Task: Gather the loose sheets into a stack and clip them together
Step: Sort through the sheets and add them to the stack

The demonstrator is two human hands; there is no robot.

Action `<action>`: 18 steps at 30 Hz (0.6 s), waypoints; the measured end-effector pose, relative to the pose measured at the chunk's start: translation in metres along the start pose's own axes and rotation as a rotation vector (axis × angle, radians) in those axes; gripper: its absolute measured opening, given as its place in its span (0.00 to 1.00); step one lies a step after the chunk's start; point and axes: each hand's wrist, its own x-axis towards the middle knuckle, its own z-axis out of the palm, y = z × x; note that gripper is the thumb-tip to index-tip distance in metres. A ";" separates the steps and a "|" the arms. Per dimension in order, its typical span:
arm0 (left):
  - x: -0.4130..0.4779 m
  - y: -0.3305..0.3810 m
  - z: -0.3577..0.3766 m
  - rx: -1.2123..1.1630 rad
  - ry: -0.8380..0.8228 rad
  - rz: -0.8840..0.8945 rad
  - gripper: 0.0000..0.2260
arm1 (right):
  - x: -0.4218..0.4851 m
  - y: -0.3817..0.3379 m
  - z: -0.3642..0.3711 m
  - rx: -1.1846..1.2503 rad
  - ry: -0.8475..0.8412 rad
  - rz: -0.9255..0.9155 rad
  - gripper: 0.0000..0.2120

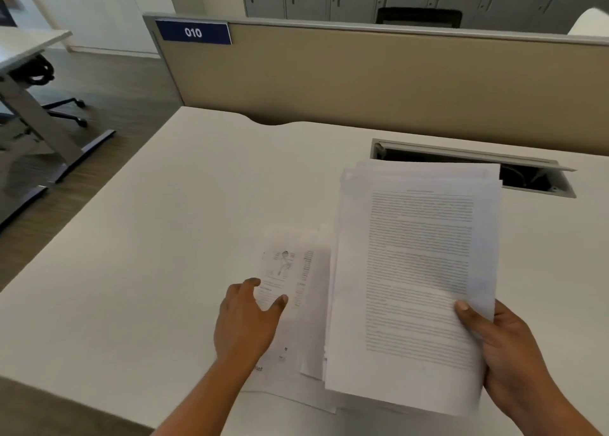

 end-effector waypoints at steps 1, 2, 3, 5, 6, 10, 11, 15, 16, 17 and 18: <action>0.002 -0.006 0.000 0.096 -0.009 -0.020 0.33 | 0.001 -0.001 -0.004 0.001 0.011 -0.002 0.10; 0.003 -0.010 0.000 0.173 -0.029 -0.038 0.36 | 0.001 0.000 -0.007 -0.001 0.021 -0.002 0.09; 0.003 -0.014 0.001 0.241 -0.049 -0.049 0.38 | 0.001 -0.001 -0.008 -0.001 0.025 -0.001 0.08; 0.002 -0.018 0.003 0.338 -0.066 -0.050 0.38 | 0.001 -0.001 -0.011 -0.003 0.038 0.005 0.08; 0.001 -0.018 0.004 0.355 -0.066 -0.049 0.38 | 0.001 -0.001 -0.013 -0.001 0.044 0.006 0.08; -0.001 -0.018 0.007 0.104 -0.074 -0.108 0.40 | 0.000 0.000 -0.016 0.004 0.058 0.004 0.08; -0.001 -0.018 0.007 0.030 -0.070 -0.124 0.40 | 0.000 0.001 -0.017 0.007 0.059 0.005 0.08; 0.003 -0.016 0.005 -0.217 -0.069 -0.143 0.08 | -0.002 0.004 -0.017 0.020 0.056 0.010 0.09; 0.003 -0.017 0.004 -0.299 -0.077 -0.158 0.05 | -0.002 0.004 -0.017 0.021 0.054 0.011 0.09; 0.004 -0.018 0.005 -0.367 -0.078 -0.173 0.08 | -0.003 0.005 -0.017 0.023 0.053 0.011 0.09; 0.005 -0.019 0.005 -0.412 -0.083 -0.186 0.09 | -0.003 0.005 -0.016 0.024 0.051 0.009 0.09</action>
